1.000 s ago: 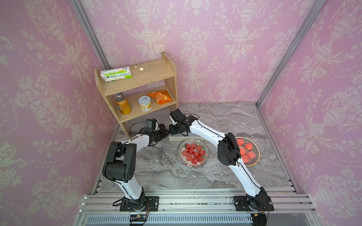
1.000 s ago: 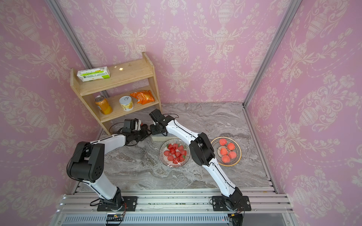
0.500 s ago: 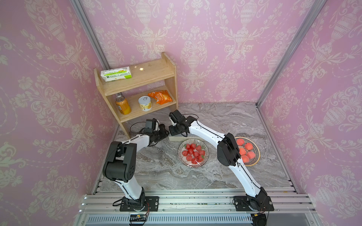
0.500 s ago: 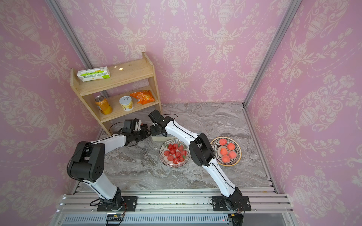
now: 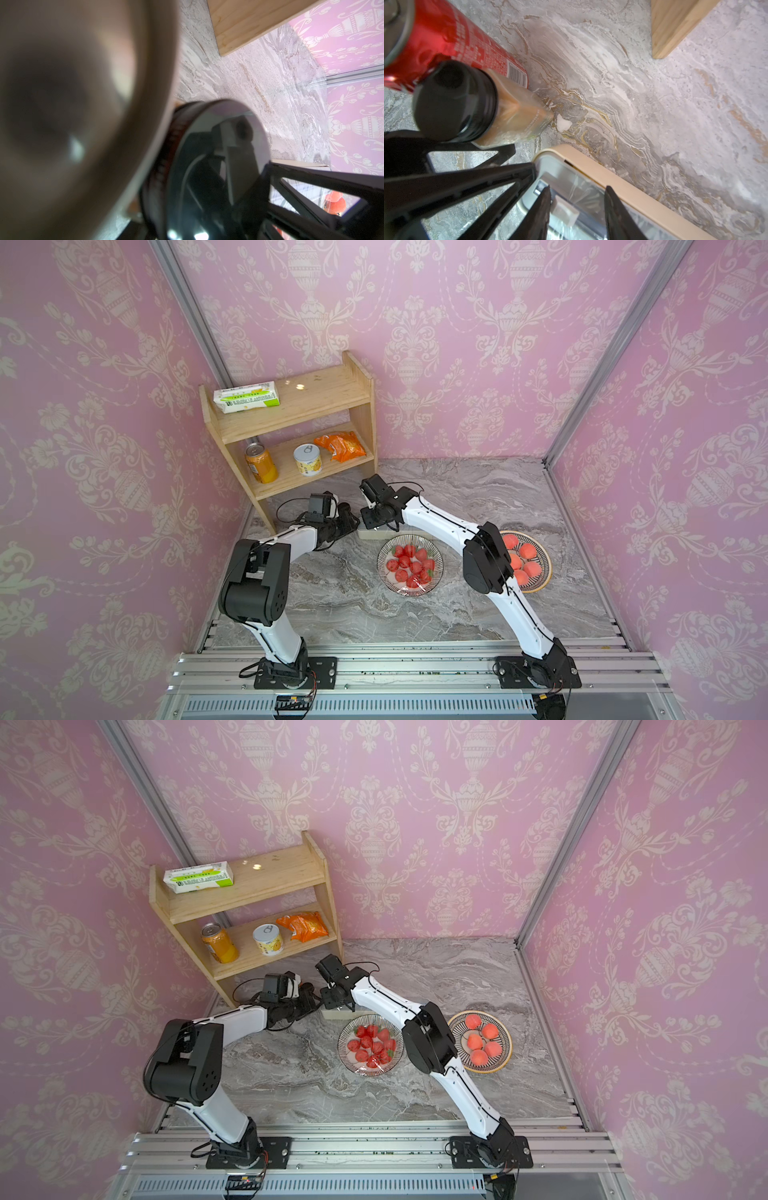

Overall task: Wrap the plate with plastic wrap
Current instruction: Tear off the plastic wrap from the plastic wrap cutting box.

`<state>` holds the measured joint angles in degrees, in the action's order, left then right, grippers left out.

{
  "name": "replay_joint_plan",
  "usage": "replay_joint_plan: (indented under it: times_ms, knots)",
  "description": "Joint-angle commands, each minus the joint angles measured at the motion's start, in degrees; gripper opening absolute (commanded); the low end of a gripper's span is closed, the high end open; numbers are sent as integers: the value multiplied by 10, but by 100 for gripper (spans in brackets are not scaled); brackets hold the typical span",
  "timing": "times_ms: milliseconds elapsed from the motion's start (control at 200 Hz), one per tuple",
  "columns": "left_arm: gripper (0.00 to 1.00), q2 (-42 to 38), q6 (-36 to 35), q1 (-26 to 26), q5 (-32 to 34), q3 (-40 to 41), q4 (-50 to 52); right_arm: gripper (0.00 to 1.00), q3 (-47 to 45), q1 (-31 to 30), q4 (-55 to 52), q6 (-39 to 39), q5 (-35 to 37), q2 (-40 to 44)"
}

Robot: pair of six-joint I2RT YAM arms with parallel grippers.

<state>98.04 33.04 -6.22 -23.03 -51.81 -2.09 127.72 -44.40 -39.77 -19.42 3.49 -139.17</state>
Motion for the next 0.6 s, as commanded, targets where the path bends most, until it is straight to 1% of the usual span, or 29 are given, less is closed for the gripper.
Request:
replay_joint_plan:
  times_ms: [0,50,245,490,595]
  knots:
    - [48,25,-8,-1,29,23,89,44,-14,1,-27,14,21,22]
    - [46,24,-10,-1,34,24,94,44,-13,2,-31,16,27,23]
    - [47,26,-24,-1,59,23,115,44,-35,6,-38,29,49,41]
    - [47,34,-30,-1,72,26,120,45,-117,17,-16,42,72,92]
    - [47,33,-31,-1,76,25,123,45,-169,26,-3,47,82,121]
